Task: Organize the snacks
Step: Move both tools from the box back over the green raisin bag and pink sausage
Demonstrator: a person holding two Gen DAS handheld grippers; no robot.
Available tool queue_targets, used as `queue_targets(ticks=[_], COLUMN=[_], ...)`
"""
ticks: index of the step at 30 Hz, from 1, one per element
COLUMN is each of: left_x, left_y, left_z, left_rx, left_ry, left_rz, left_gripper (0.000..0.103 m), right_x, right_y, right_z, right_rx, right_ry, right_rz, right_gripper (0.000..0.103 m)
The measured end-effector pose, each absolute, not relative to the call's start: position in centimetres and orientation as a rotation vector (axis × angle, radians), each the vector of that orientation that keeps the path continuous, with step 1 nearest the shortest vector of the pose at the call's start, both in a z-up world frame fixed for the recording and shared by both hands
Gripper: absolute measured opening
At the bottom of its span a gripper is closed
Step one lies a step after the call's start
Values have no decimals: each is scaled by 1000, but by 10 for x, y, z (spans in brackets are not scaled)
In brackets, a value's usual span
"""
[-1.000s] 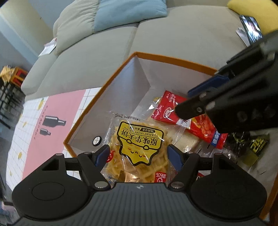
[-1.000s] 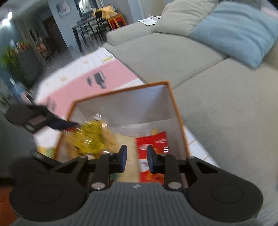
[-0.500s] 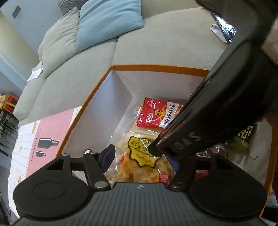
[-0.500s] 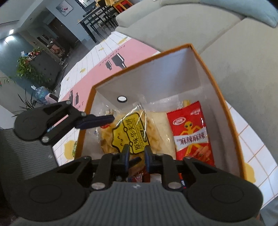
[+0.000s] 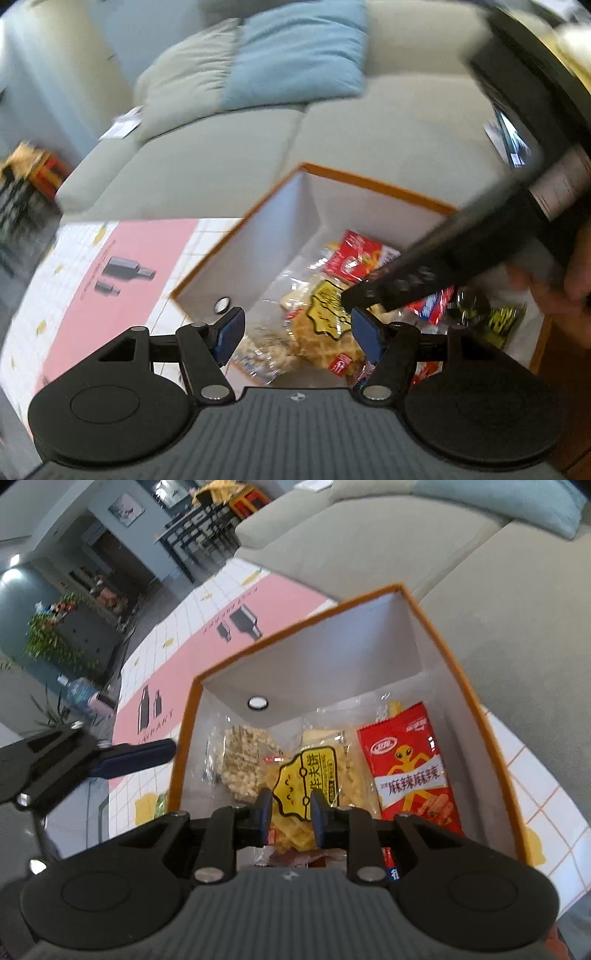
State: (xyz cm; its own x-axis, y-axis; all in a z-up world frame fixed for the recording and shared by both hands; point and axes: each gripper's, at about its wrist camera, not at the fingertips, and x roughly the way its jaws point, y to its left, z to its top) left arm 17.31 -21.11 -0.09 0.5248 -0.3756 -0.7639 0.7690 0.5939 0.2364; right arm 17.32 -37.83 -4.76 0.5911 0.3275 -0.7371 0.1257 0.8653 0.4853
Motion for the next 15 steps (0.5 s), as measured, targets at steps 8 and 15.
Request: queue_targets(ticks=[8, 15], left_x=[169, 147], left_y=[-168, -125], left_z=[22, 30], left_rx=[475, 401], left_ry=[747, 757], left_rz=[-575, -460], left_gripper=[78, 78], right_x=[135, 101], right_y=[-342, -294], right_z=[-8, 16], right_rx=[405, 340], right_ry=[800, 729], right_rz=[42, 1], right_gripper=[31, 42])
